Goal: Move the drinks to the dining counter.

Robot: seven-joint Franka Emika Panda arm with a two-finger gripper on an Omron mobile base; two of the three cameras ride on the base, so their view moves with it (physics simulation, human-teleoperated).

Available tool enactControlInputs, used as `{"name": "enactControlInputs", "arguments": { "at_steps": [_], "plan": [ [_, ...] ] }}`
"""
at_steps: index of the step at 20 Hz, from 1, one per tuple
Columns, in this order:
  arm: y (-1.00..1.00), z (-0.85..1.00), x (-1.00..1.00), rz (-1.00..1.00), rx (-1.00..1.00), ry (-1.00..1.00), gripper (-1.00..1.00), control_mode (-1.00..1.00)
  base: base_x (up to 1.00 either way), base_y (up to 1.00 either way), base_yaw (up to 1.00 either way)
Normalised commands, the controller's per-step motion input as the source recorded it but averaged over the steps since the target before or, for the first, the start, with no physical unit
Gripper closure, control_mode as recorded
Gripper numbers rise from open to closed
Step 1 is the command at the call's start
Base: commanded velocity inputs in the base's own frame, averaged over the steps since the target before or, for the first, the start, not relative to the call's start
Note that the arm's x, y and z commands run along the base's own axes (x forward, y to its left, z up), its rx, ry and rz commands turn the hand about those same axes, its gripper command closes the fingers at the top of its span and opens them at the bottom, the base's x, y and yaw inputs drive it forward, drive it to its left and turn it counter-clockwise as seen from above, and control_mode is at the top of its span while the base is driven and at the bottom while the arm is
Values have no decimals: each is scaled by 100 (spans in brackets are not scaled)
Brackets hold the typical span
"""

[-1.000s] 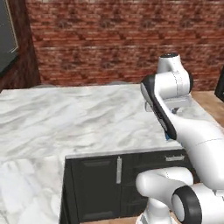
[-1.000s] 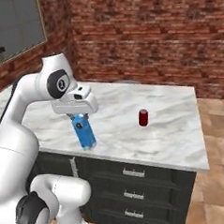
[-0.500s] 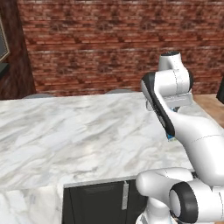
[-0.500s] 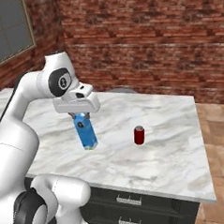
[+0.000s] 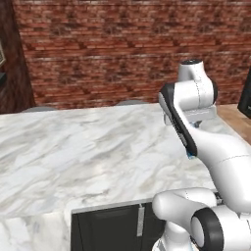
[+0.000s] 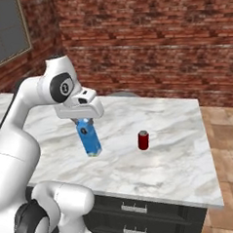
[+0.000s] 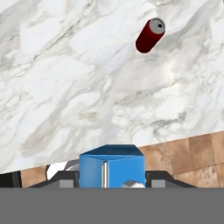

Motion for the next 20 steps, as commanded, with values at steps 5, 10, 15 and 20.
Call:
{"name": "enactControlInputs", "arguments": {
  "at_steps": [5, 10, 15, 20],
  "plan": [
    [0, 0, 0, 0, 0, 0, 100, 100, 80, 0, 0],
    [0, -1, 76, 11, 12, -1, 100, -100, 0, 0, 0],
    [-1, -11, 67, 8, 15, 1, 100, -100, 0, 0, 0],
    [0, -25, 38, 0, 1, 0, 100, -100, 0, 0, 0]
  ]
}}
